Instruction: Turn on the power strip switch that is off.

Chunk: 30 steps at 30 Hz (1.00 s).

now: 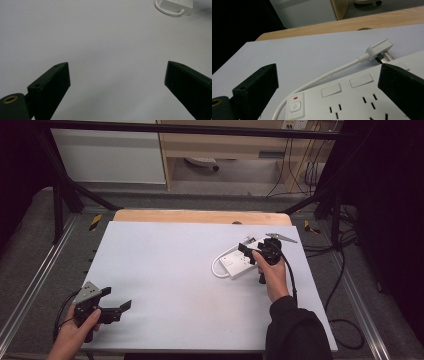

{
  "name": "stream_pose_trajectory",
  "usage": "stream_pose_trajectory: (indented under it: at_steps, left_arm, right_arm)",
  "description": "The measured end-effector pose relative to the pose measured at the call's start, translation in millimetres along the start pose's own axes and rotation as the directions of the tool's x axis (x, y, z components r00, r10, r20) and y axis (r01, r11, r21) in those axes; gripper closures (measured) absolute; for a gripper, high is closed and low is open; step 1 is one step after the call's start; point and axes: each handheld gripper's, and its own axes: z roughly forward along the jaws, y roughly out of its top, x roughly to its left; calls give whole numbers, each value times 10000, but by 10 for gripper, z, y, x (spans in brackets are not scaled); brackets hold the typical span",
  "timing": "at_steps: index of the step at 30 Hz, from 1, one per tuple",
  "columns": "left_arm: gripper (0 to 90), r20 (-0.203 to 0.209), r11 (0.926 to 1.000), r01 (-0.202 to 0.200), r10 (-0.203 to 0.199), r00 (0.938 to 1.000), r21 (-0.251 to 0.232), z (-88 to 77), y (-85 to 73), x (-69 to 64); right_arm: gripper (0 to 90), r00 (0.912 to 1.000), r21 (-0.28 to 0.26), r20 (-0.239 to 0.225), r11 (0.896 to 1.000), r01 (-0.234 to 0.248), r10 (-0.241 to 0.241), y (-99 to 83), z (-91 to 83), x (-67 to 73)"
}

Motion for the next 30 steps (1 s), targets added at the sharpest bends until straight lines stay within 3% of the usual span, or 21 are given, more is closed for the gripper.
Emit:
stream_pose_trajectory:
  at_steps: [12, 30]
  left_arm:
    - [64, -5, 10000, 13, -13, 10000, 4, -1, -2, -2]
    - [64, -37, 10000, 69, -69, 10000, -12, -23, -15, 10]
  right_arm:
    - [45, 9995, -229, 26, 9992, 314, -313, 82, -164, -10]
    - [73, 9924, -192, 523, 9935, 1121, -1110, 159, -502, 6]
